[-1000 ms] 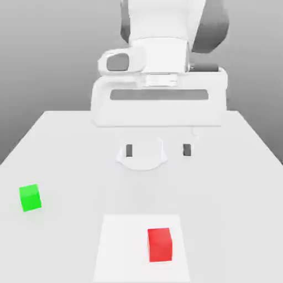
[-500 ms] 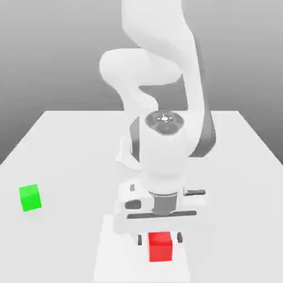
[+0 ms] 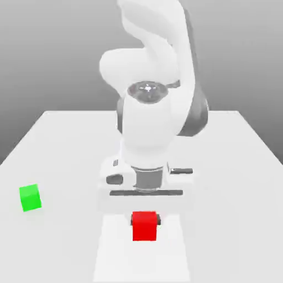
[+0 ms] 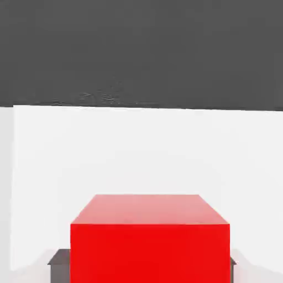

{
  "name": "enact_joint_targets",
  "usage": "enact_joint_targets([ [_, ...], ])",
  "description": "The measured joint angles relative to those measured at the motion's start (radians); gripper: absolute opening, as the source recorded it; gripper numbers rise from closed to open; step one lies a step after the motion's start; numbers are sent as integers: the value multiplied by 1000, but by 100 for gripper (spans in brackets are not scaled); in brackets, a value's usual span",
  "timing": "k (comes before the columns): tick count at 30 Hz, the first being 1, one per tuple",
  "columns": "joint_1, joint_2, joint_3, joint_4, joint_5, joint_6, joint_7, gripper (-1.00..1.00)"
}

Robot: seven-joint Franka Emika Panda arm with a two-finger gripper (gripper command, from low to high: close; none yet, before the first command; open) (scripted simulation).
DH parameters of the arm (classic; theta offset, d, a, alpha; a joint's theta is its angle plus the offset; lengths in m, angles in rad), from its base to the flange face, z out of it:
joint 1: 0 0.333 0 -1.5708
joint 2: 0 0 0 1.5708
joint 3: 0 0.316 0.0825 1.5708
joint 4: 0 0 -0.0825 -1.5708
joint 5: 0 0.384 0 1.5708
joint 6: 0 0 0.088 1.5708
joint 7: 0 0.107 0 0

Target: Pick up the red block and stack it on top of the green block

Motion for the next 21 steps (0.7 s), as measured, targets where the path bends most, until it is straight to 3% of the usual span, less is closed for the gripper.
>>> enact_joint_targets([
  [11, -463, -131, -236, -67, -21, -63, -127, -100],
  [17, -487, 30, -212, -64, 118, 88, -240, -100],
  [18, -499, 65, -195, -63, 147, 120, -261, 100],
  [21, -499, 65, -195, -63, 147, 120, -261, 100],
])
